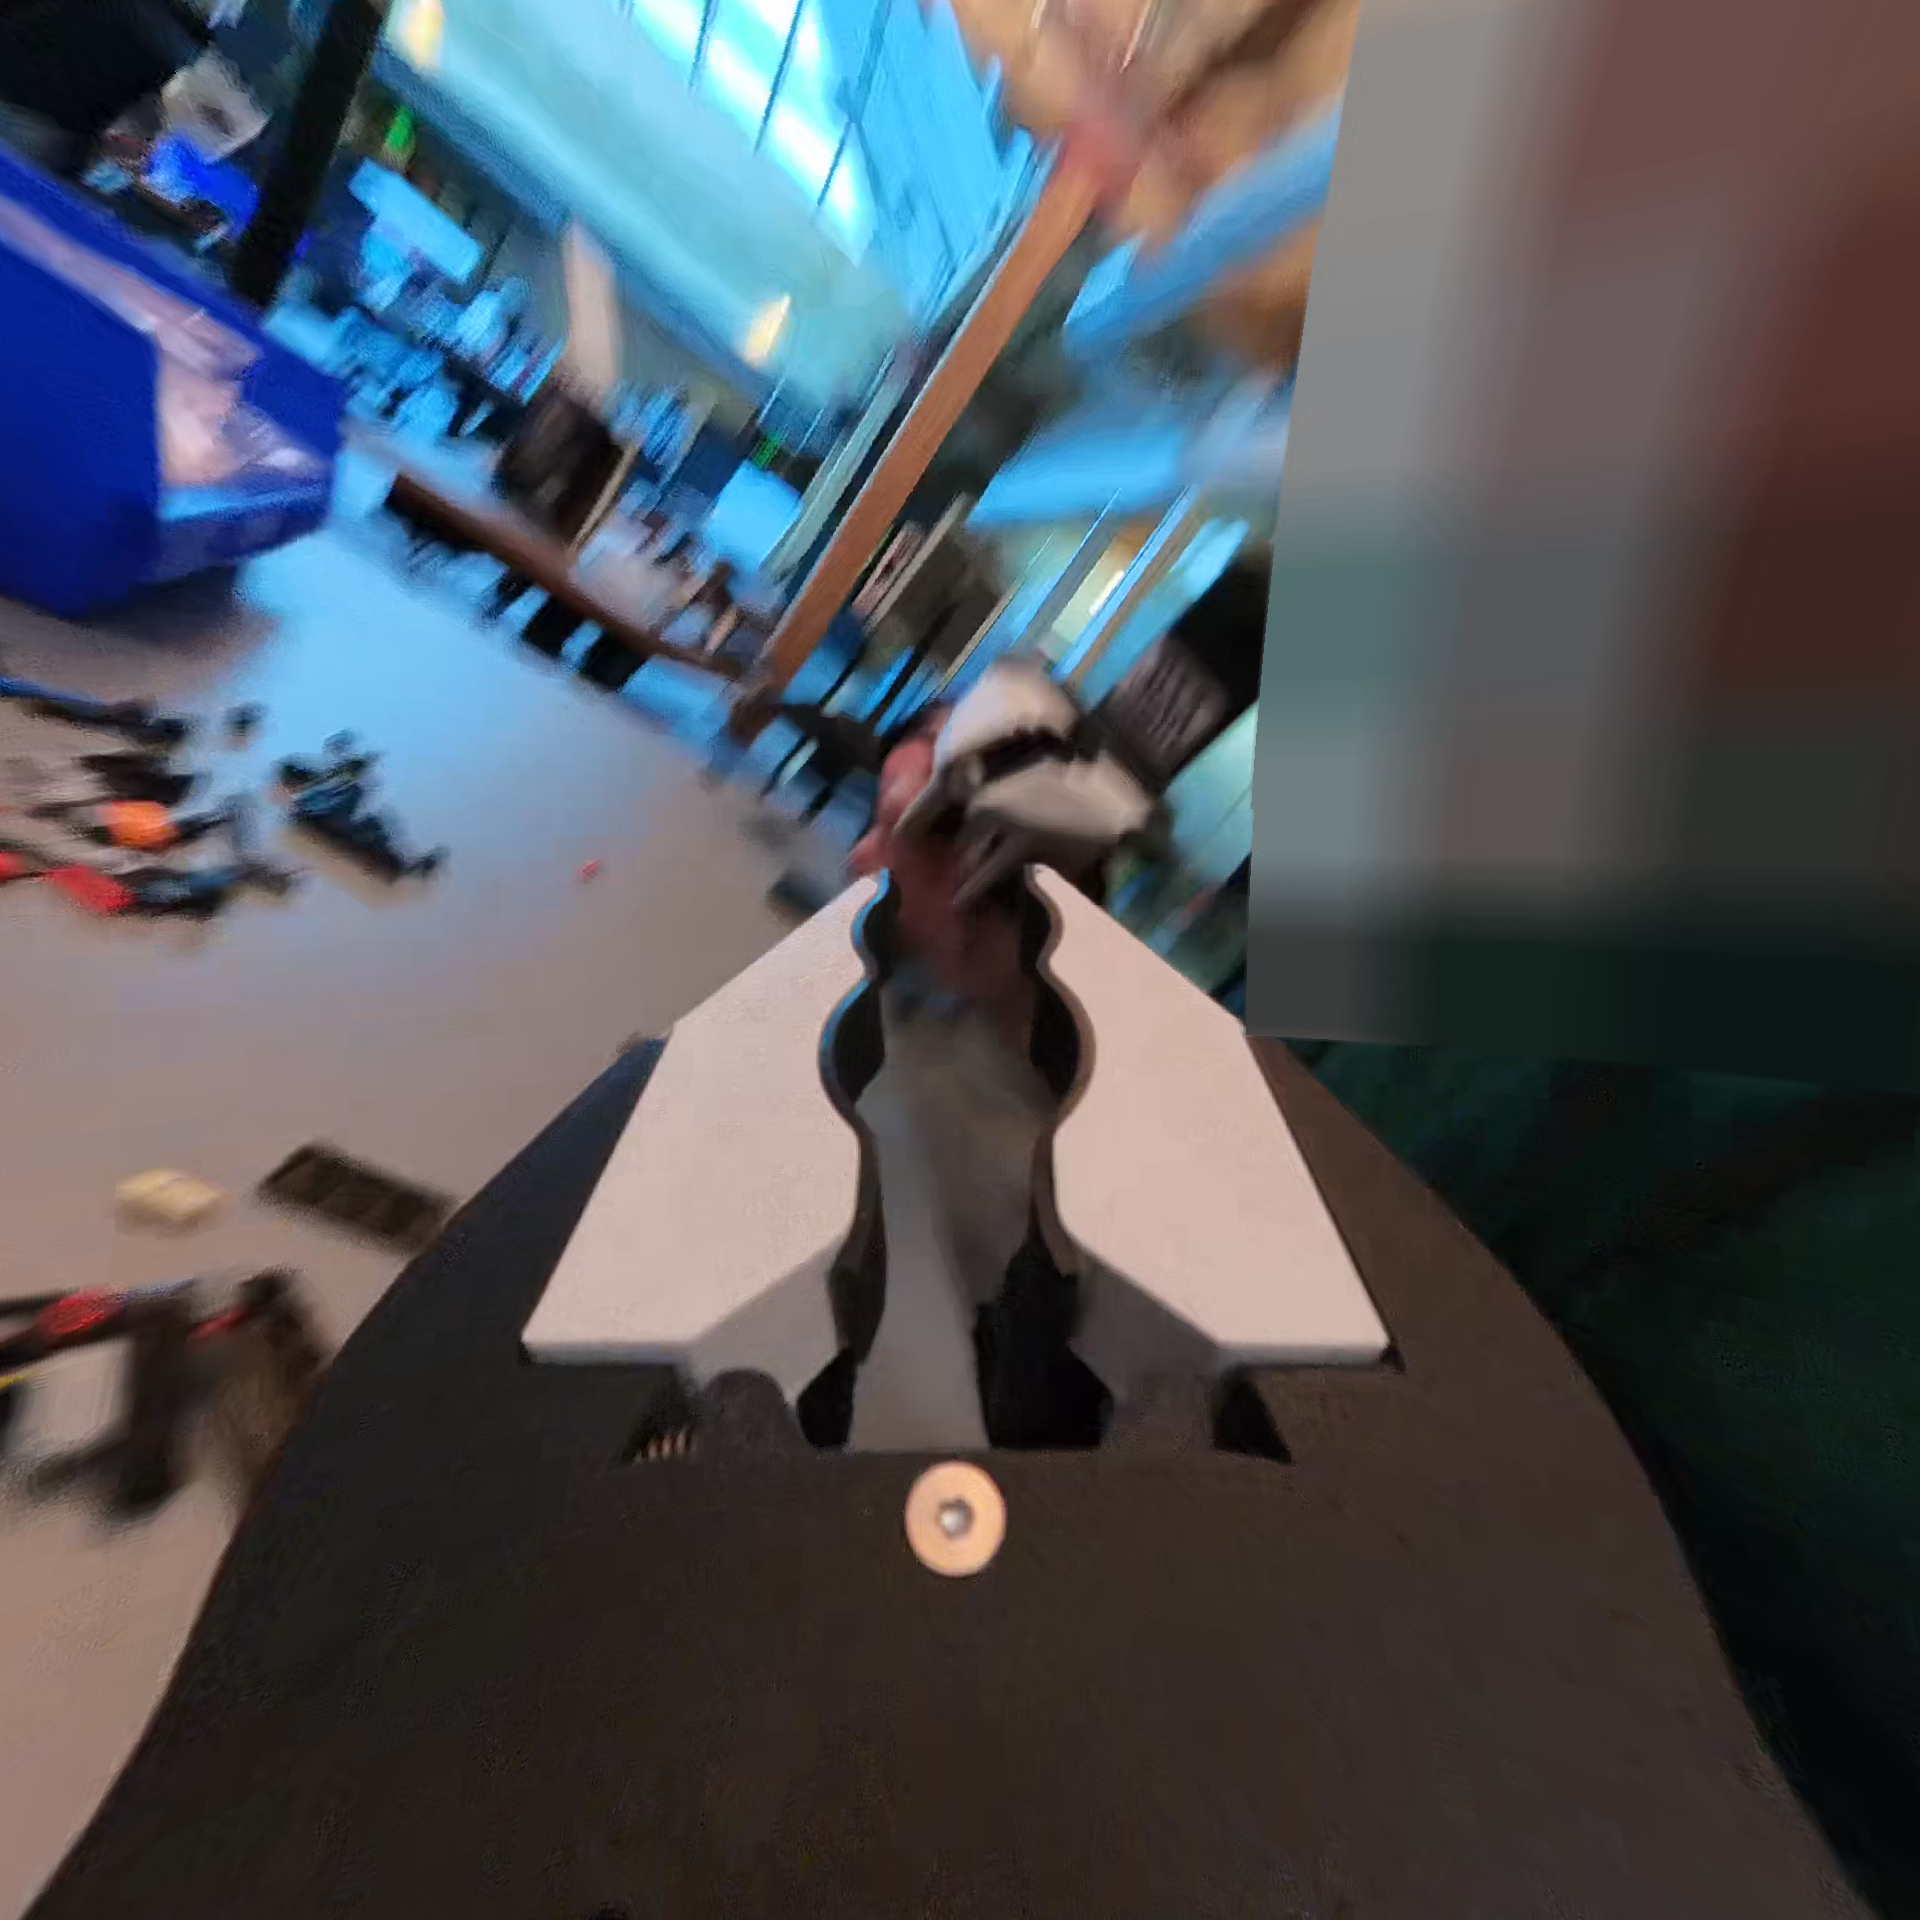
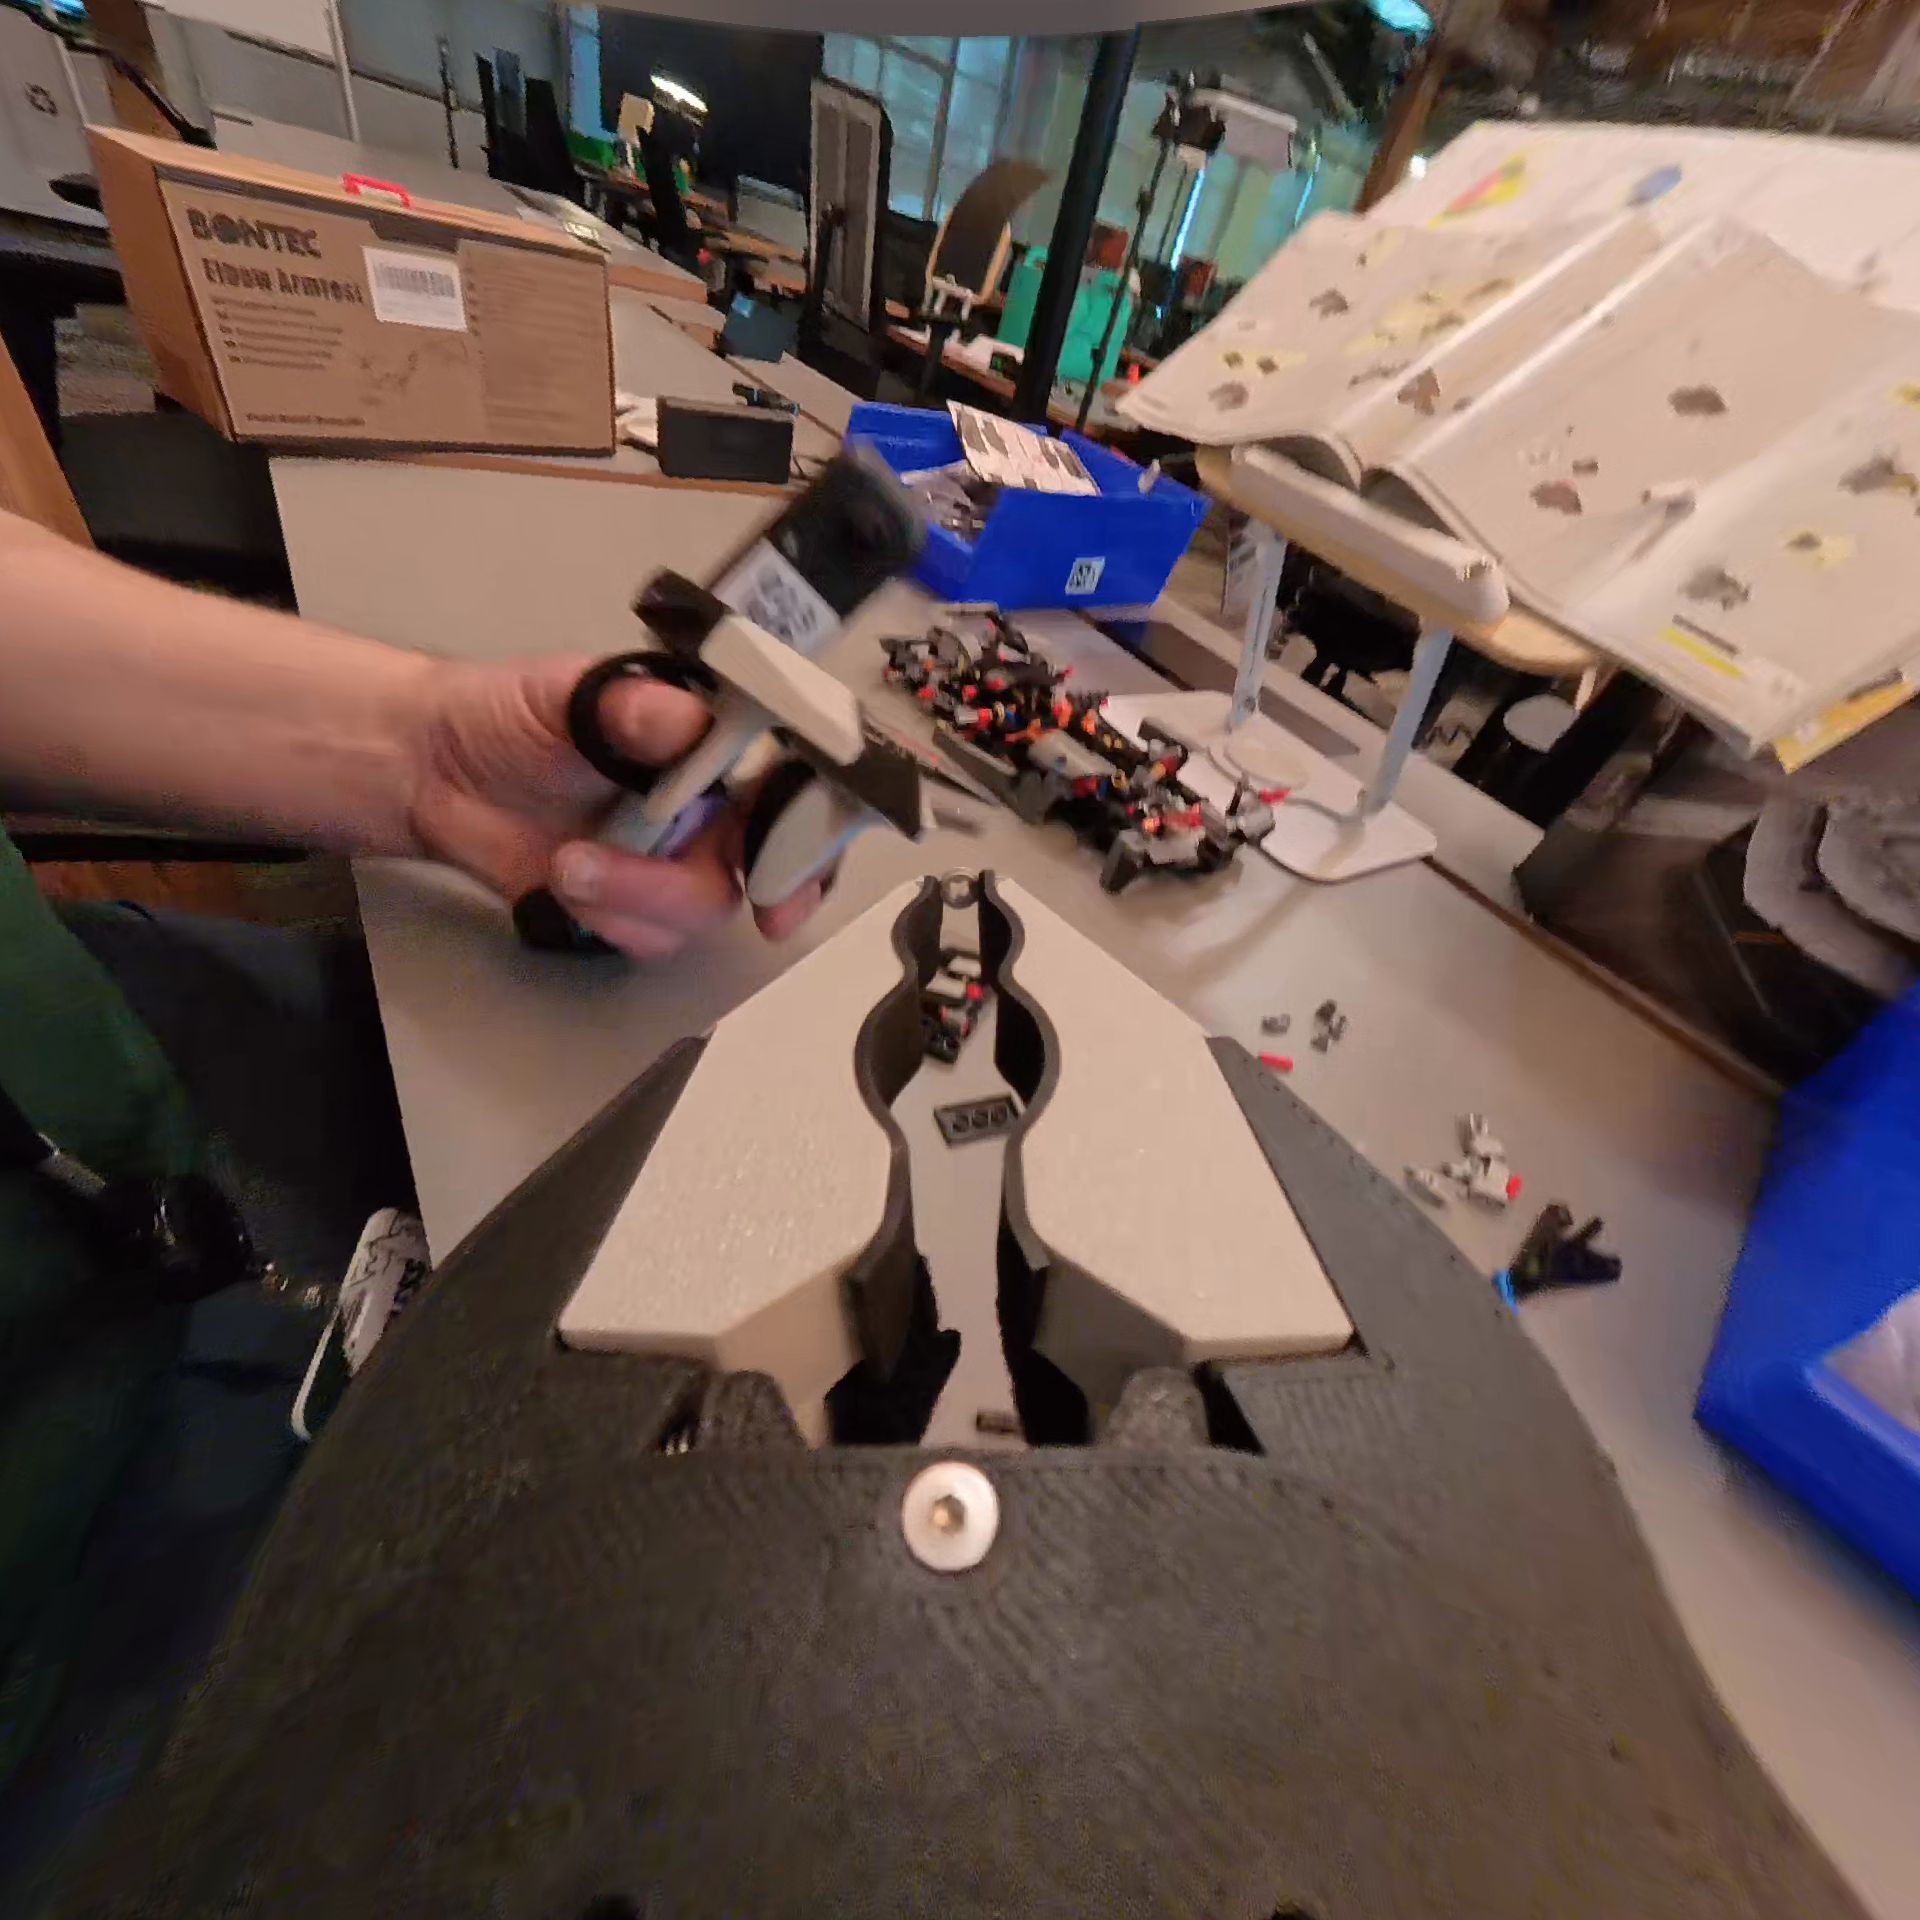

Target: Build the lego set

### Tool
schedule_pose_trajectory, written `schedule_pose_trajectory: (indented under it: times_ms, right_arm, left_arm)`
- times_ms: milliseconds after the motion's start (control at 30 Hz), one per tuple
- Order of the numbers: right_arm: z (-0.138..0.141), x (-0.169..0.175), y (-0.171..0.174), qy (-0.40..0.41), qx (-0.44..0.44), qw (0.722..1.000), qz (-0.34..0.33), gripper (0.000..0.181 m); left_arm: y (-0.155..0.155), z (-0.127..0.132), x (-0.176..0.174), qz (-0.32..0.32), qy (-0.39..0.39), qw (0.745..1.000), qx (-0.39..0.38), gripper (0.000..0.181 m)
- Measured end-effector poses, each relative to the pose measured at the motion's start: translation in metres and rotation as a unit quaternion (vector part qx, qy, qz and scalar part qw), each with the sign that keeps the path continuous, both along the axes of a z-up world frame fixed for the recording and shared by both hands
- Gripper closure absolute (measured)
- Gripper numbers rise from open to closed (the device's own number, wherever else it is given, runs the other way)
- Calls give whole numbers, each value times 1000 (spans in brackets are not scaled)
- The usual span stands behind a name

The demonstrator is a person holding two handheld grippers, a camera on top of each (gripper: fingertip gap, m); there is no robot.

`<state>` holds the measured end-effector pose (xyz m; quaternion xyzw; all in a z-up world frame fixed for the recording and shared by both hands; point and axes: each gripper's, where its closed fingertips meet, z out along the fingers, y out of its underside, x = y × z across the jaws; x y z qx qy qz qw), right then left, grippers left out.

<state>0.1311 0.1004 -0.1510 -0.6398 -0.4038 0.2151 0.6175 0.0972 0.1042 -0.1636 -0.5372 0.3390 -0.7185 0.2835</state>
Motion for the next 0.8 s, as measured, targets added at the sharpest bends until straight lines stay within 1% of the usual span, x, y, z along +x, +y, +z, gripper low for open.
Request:
schedule_pose_trajectory:
  times_ms: [33, 67, 133, 200, 267, 367, 400, 433, 500, 633, 700, 733, 800]
  right_arm:
    - [-4, 4, -1, 6, -9, 1000, 0, 176]
    - [-8, 6, -3, 11, -18, 1000, 4, 177]
    - [-18, 7, -6, 11, -35, 999, 7, 176]
    - [-29, 7, -7, 5, -51, 999, 8, 176]
    - [-38, 3, -10, 0, -65, 998, 17, 176]
    - [-50, -1, -13, -10, -85, 996, 23, 176]
    - [-53, -2, -13, -10, -91, 995, 26, 176]
    - [-55, -3, -14, -9, -97, 995, 28, 176]
    - [-58, -3, -15, -8, -102, 994, 30, 176]
    - [-66, -4, -16, -12, -112, 993, 34, 176]
    - [-70, -6, -16, -20, -116, 992, 35, 176]
    - [-72, -7, -16, -24, -120, 992, 36, 176]
    - [-76, -11, -17, -31, -122, 991, 40, 176]
  left_arm:
    - [-5, -15, 0, 7, 69, 995, 69, 159]
    - [-10, -29, -1, 8, 126, 983, 130, 159]
    - [-15, -54, -5, 8, 223, 947, 232, 157]
    - [-18, -76, -9, -6, 293, 905, 309, 154]
    - [-16, -92, -12, -10, 340, 867, 365, 155]
    - [-19, -114, -11, -34, 382, 821, 423, 156]
    - [-17, -123, -13, -37, 404, 800, 442, 156]
    - [-15, -128, -12, -34, 411, 789, 456, 156]
    - [-17, -130, -10, -38, 408, 791, 454, 156]
    - [-20, -130, -9, -45, 401, 785, 470, 157]
    - [-20, -130, -8, -44, 396, 788, 469, 158]
    - [-20, -129, -8, -45, 393, 793, 464, 158]
    - [-18, -124, -6, -34, 377, 811, 446, 158]
